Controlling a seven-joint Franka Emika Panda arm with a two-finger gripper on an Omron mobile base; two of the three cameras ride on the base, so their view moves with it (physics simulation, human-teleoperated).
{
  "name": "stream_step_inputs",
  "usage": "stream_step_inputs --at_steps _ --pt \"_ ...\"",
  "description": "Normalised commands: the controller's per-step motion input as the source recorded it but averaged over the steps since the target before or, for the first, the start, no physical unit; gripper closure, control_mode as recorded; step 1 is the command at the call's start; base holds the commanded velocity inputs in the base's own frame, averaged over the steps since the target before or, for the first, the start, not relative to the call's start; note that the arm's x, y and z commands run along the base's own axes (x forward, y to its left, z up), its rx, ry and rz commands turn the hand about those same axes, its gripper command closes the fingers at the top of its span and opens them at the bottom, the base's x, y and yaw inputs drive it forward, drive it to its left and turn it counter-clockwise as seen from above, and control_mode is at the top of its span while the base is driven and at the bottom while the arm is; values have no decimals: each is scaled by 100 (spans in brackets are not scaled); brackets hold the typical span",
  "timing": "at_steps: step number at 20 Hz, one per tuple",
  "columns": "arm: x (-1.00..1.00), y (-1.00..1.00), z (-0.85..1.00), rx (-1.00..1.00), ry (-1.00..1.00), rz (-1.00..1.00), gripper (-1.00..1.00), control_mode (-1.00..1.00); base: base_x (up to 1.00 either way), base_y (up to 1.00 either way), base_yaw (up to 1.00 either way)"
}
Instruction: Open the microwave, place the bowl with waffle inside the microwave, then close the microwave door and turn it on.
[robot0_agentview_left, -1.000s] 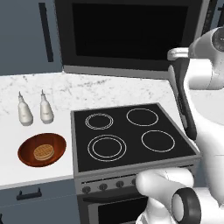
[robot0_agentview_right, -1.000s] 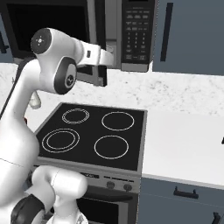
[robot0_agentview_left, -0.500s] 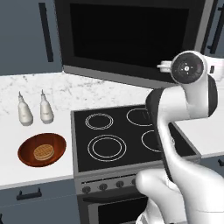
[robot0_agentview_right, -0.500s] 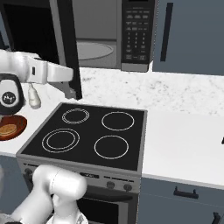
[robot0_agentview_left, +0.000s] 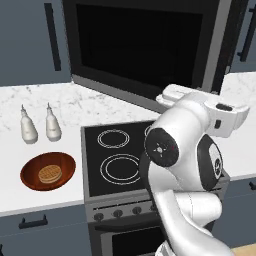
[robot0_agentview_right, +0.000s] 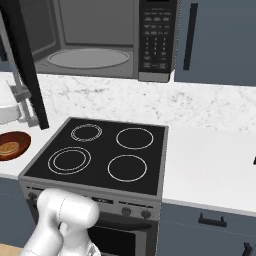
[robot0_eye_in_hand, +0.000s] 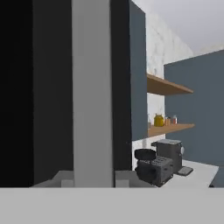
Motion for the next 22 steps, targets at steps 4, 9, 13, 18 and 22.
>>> stream_step_inputs --at_steps 4,9,13,18,22 --pt "-48 74 0 -11 -13 -10 100 -100 0 0 0" --pt "1 74 -4 -9 0 -14 -100 -100 0 0 0" --pt "1 17 -7 0 3 -9 -100 -100 0 0 0" --pt "-8 11 -3 0 0 -3 -100 -100 0 0 0" --pt "-47 1 33 0 -6 0 -100 -100 0 0 0"
